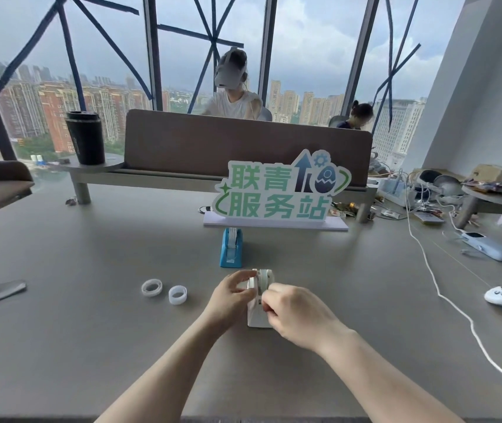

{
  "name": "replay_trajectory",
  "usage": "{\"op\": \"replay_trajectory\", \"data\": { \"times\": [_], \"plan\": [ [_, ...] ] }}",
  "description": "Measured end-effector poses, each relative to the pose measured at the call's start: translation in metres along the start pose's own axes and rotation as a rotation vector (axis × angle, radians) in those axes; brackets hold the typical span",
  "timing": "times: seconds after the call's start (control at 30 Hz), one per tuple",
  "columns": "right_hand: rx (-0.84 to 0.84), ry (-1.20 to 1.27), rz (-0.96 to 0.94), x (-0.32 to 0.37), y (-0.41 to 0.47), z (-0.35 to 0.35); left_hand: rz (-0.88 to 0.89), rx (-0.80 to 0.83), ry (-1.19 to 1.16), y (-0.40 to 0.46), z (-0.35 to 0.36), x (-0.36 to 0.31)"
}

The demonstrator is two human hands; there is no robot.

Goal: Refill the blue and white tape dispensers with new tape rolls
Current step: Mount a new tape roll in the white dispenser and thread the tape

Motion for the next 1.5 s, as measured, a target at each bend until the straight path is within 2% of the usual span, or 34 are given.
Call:
{"op": "replay_trajectory", "data": {
  "times": [0.23,0.5,0.6,0.77,0.8,0.9,0.97,1.17,1.5],
  "plan": [
    [-0.036,-0.061,0.002,0.003,-0.001,0.016,0.002,0.006,-0.021,-0.008,0.001,-0.001],
    [-0.155,-0.068,0.000,0.000,-0.003,0.037,-0.017,-0.020,-0.016,-0.008,0.001,0.001],
    [-0.175,0.022,-0.016,0.000,-0.010,0.035,-0.017,-0.015,-0.005,-0.009,-0.001,0.002],
    [-0.351,0.342,0.278,-0.034,-0.020,0.019,-0.038,-0.001,-0.028,-0.011,-0.005,0.008],
    [-0.321,0.372,0.325,-0.042,-0.019,0.020,-0.047,0.009,-0.033,-0.013,-0.005,0.008],
    [0.004,0.382,0.349,-0.057,-0.013,0.032,-0.059,0.069,-0.058,-0.015,-0.005,0.009],
    [0.141,0.437,0.325,-0.058,-0.011,0.041,-0.076,0.120,-0.062,-0.018,-0.004,0.008],
    [0.043,0.551,0.290,-0.061,-0.004,0.057,-0.044,0.167,0.003,-0.017,0.003,0.011],
    [-0.056,0.599,0.385,-0.123,0.042,0.042,0.000,0.008,0.071,0.070,0.018,-0.001]
  ]
}}
Point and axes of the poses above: each hand's wrist, its own y-axis towards the middle knuckle, its own z-axis out of the palm, x = y × z, the point moved 3 cm from there along y, towards the middle knuckle, and after that the axes turned 11 degrees about x, right-handed, at the moved point
